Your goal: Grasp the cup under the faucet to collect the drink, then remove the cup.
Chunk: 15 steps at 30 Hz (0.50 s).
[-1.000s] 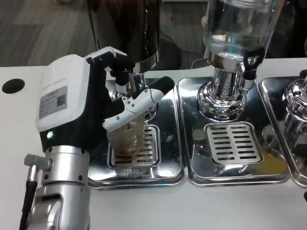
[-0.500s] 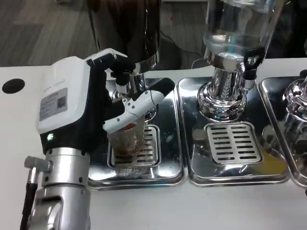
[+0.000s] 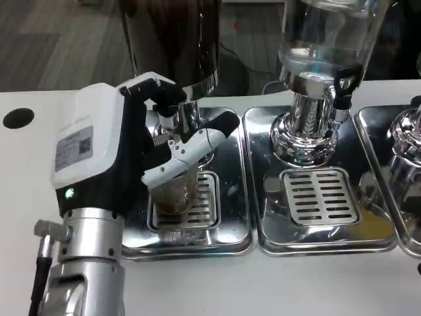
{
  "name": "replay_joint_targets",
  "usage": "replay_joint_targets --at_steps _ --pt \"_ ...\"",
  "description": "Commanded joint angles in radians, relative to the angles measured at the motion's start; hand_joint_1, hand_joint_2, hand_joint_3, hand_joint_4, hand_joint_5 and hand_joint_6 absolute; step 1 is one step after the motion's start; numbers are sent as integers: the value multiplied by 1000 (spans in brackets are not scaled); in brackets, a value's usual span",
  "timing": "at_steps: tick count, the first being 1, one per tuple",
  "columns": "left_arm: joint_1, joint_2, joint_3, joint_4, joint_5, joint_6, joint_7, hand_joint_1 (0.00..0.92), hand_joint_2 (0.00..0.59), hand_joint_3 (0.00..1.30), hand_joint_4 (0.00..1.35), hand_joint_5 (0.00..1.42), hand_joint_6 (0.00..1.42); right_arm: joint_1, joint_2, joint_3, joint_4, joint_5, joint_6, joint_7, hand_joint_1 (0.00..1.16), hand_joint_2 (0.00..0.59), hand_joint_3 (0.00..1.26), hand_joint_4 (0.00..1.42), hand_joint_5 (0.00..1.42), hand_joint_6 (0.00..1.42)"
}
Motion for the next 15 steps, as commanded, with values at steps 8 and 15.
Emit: replay_joint_targets --at_steps 8,15 --pt "28 -1 -14 -2 9 -6 -19 43 48 582 596 991 1100 7 -8 -9 -14 1 -8 14 611 349 307 224 208 119" --pt "26 -6 -15 -1 7 -5 -18 43 48 554 560 967 1100 11 -7 -6 -11 0 -9 18 619 346 307 224 208 119"
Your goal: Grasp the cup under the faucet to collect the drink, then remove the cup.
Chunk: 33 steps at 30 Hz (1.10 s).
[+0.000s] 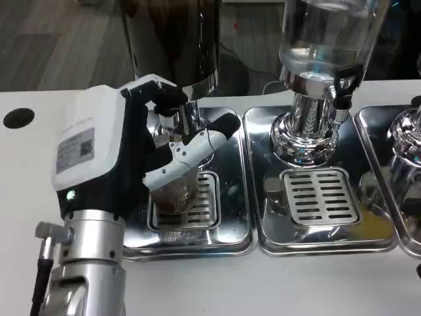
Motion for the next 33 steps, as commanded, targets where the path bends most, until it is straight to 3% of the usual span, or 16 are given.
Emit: replay_joint_targets --at_steps 1,4,10,17,24,27,33 --pt "18 -3 -8 2 0 -7 -17 43 48 523 519 954 1087 6 -7 -6 -10 0 -9 11 620 345 307 224 208 119" --pt "19 -5 1 4 -16 -18 1 43 49 359 342 905 1080 7 -6 -4 -10 2 -8 13 624 343 307 224 208 119" --pt "17 -7 58 -4 -75 -57 44 27 47 233 171 862 1062 1 -4 3 -1 0 -7 17 628 342 307 224 208 119" --pt "35 -1 100 -18 -94 -96 74 25 47 218 154 773 1042 -6 -3 8 5 5 -4 19 628 346 307 224 208 119" --pt "97 44 141 -73 -46 -100 44 18 48 263 205 571 883 -16 -4 14 -8 19 14 21 626 349 307 224 208 119" --pt "134 68 155 -102 -18 -92 13 2 40 288 233 440 739 -26 -5 27 -14 34 41 28 626 346 307 224 208 119" --pt "205 117 182 -136 49 -69 -119 0 37 291 222 321 602 -82 -17 56 5 91 142 67 601 251 290 196 187 68"
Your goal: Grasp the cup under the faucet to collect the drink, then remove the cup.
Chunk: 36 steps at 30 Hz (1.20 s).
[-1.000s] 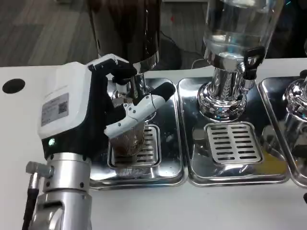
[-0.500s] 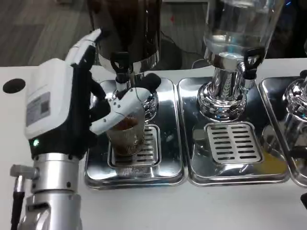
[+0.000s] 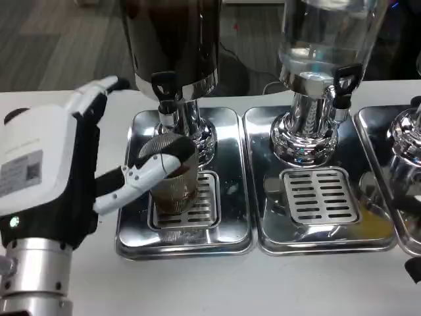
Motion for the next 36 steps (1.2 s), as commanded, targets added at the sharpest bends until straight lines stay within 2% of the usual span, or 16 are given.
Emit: replay_joint_targets --at_steps 1,4,7,13,22,25,28,31,36 --pt "58 32 22 -29 40 7 -73 0 36 291 215 309 587 -48 -18 16 9 46 67 36 601 235 281 183 174 64" --pt "107 41 30 -47 48 -4 -93 0 33 291 212 304 582 -75 -26 20 17 53 107 58 615 205 249 156 159 75" --pt "168 44 37 -68 48 -20 -91 0 31 291 212 303 580 -101 -31 37 15 81 177 92 648 165 207 133 143 97" --pt "315 32 50 -91 35 -80 -38 0 30 291 212 306 579 -130 -18 82 -27 92 307 132 695 119 153 102 132 119" --pt "504 15 85 -102 6 -184 46 0 32 298 220 312 578 -220 8 184 -67 40 449 143 691 110 137 71 100 100" --pt "558 10 99 -104 -3 -218 66 0 33 299 221 313 578 -281 24 233 -61 7 501 139 689 110 105 7 45 51" --pt "596 4 108 -105 -8 -248 80 0 34 300 221 313 578 -329 45 273 -56 -25 539 129 681 106 78 0 19 31" --pt "637 -5 116 -103 -14 -281 98 0 34 300 221 313 576 -386 85 319 -53 -62 586 111 678 106 59 0 3 13" --pt "688 -20 114 -98 -11 -328 126 0 39 300 222 313 573 -455 141 358 -48 -102 643 73 677 97 4 0 0 8"
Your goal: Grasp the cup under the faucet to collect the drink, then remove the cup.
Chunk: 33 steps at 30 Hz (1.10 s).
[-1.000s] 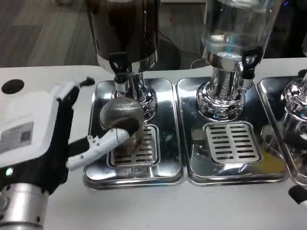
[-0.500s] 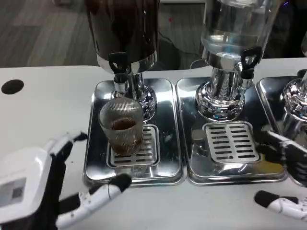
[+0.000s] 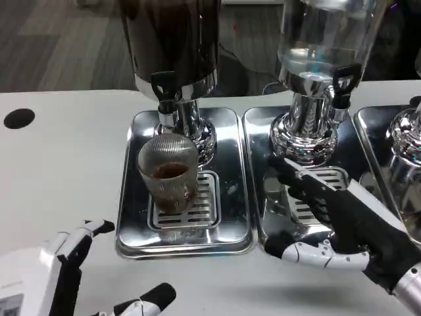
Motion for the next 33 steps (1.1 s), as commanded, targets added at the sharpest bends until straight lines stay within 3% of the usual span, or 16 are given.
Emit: replay_joint_targets --at_steps 1,10,16,22,33 --pt "43 -11 -2 -2 6 -37 32 0 39 300 222 313 573 -58 36 20 7 -30 43 -38 677 97 1 0 0 8" --pt "100 -25 6 -6 11 -91 56 0 43 300 222 314 577 -151 100 65 34 -107 93 -110 672 94 1 0 0 0" --pt "131 -31 6 4 18 -119 64 0 48 300 222 314 577 -226 136 95 107 -161 110 -151 673 95 21 0 1 2" --pt "164 -36 -1 20 25 -142 82 0 49 300 222 320 577 -300 173 125 209 -203 93 -192 679 92 51 0 31 8" --pt "257 -40 23 24 12 -196 141 0 50 308 222 327 578 -362 233 158 299 -220 71 -238 687 89 68 20 47 26"
